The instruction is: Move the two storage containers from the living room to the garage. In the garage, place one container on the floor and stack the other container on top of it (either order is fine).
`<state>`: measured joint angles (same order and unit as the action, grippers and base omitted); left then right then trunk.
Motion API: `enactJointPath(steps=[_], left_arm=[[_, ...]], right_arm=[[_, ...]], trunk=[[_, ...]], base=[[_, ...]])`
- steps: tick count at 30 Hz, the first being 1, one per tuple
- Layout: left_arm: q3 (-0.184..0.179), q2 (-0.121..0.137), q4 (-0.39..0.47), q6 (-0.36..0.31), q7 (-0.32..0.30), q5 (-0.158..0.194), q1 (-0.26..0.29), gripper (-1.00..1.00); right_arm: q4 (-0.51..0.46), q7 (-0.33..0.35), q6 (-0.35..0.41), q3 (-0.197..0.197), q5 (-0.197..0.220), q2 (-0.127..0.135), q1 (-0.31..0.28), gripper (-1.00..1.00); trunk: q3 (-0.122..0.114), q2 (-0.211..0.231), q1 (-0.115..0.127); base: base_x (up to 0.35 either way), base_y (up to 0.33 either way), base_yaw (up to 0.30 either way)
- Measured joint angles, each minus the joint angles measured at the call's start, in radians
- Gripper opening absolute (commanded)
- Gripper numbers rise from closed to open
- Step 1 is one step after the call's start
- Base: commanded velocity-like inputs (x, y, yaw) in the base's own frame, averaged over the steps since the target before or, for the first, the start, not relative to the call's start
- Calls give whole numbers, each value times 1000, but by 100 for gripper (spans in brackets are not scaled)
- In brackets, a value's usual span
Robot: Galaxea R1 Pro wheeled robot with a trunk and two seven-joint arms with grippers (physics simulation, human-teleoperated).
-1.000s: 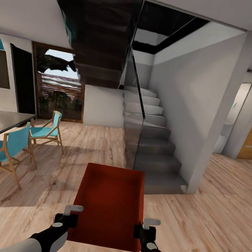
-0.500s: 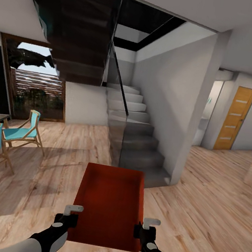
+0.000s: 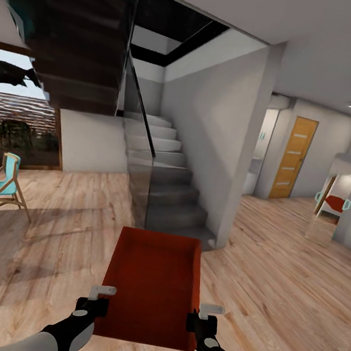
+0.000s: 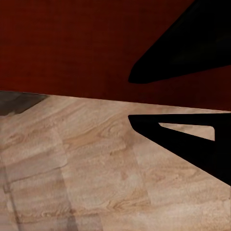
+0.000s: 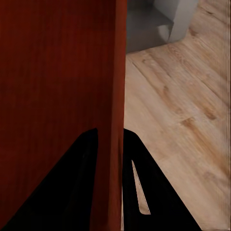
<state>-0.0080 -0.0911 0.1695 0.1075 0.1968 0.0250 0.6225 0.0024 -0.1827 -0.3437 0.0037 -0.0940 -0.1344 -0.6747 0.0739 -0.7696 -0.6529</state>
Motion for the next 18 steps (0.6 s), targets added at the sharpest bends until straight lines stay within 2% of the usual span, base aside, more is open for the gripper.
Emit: enactJointPath(steps=[18], left_arm=[[0,0,0,0,0,0,0,-100]], right_arm=[[0,0,0,0,0,0,0,-100]], trunk=[[0,0,0]], base=[[0,0,-278]])
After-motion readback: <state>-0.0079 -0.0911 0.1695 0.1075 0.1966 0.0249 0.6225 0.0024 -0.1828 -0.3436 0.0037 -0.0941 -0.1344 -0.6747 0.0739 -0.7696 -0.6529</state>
